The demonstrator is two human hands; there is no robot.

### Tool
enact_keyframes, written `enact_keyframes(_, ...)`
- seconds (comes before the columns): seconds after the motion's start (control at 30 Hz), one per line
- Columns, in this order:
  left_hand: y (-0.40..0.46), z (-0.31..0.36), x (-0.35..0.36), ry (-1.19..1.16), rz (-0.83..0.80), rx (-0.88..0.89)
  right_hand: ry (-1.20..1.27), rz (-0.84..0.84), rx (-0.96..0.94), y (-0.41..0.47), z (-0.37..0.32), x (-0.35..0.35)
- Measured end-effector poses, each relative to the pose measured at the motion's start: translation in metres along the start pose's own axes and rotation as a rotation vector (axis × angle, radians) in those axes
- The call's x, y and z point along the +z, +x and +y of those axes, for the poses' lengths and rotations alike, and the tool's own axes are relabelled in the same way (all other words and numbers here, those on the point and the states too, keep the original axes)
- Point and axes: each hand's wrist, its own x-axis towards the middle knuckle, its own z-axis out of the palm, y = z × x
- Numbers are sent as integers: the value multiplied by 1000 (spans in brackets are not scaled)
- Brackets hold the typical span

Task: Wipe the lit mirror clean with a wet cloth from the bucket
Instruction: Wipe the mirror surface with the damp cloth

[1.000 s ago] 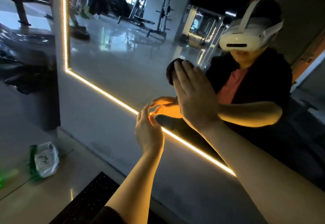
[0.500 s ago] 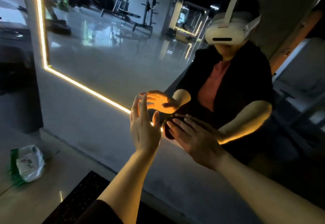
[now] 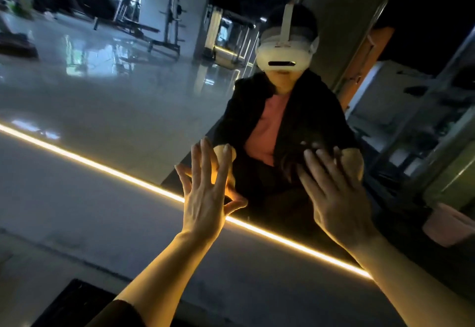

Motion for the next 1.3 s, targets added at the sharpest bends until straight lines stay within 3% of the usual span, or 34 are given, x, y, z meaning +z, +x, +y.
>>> enact_keyframes(0.1,0,0,-1,44,-11,-6,47,101,220,-3,16,-6)
enact_keyframes(0.23,-2,9,-8,-25,60,-26,68,-48,-75,-26,6,1)
enact_keyframes(0.3,3,25,-14,-55,87,26,35,-42,-127,-16,27,-8)
enact_keyframes(0.5,77,98,-55,19,113,408,-53,202,420,49,88,-46)
enact_keyframes(0.57,110,122,-73,70,133,513,5,179,328,57,83,-42)
enact_keyframes(0.67,160,154,-101,181,169,641,-45,67,-35,60,107,-45)
enact_keyframes(0.7,176,163,-111,241,171,661,-68,81,-18,64,125,-51)
enact_keyframes(0.87,234,185,-138,450,75,627,-67,277,540,99,188,-75)
enact_keyframes(0.97,248,177,-134,427,59,603,72,357,569,130,161,-70)
enact_keyframes(1.03,246,173,-132,337,58,619,97,309,406,139,143,-71)
enact_keyframes(1.1,240,175,-133,47,139,592,193,330,339,149,142,-79)
enact_keyframes(1.2,225,192,-145,-551,211,441,529,591,578,174,144,-105)
enact_keyframes(1.3,216,226,-166,-1060,-42,287,882,779,729,210,134,-144)
